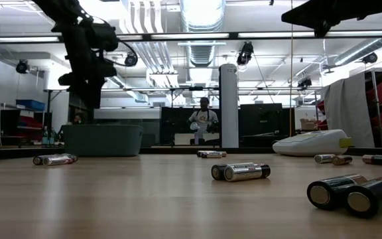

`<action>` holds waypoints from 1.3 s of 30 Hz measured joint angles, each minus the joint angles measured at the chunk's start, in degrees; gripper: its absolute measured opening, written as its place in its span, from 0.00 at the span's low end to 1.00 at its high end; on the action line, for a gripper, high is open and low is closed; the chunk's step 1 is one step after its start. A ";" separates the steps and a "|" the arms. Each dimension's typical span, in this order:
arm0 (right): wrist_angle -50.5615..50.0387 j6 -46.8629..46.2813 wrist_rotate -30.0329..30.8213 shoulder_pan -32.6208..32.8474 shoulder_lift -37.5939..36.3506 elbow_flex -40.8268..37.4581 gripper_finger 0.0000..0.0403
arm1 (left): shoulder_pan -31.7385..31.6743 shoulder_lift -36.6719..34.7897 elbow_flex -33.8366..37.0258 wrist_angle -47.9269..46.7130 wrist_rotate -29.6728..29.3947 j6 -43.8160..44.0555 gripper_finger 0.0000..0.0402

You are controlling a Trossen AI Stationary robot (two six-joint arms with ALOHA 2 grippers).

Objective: Sort batteries
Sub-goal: Put the silver battery into the green bin

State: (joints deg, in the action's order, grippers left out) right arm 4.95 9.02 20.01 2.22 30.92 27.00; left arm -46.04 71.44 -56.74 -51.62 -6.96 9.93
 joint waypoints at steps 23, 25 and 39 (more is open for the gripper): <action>-0.13 -3.02 -0.74 0.00 0.00 0.00 0.03 | 52.84 -15.65 0.84 16.23 -22.99 5.22 0.32; -0.11 -3.45 -0.74 0.00 0.00 0.00 0.03 | 57.90 -15.23 1.28 15.98 -26.79 7.69 0.32; -0.22 -6.97 -0.96 0.00 0.02 0.00 0.03 | 70.91 -14.68 10.24 14.66 -36.05 25.24 0.32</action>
State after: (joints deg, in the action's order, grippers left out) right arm 4.73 2.04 19.05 2.22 30.94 27.00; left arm 24.86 56.76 -46.50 -36.96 -43.00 35.18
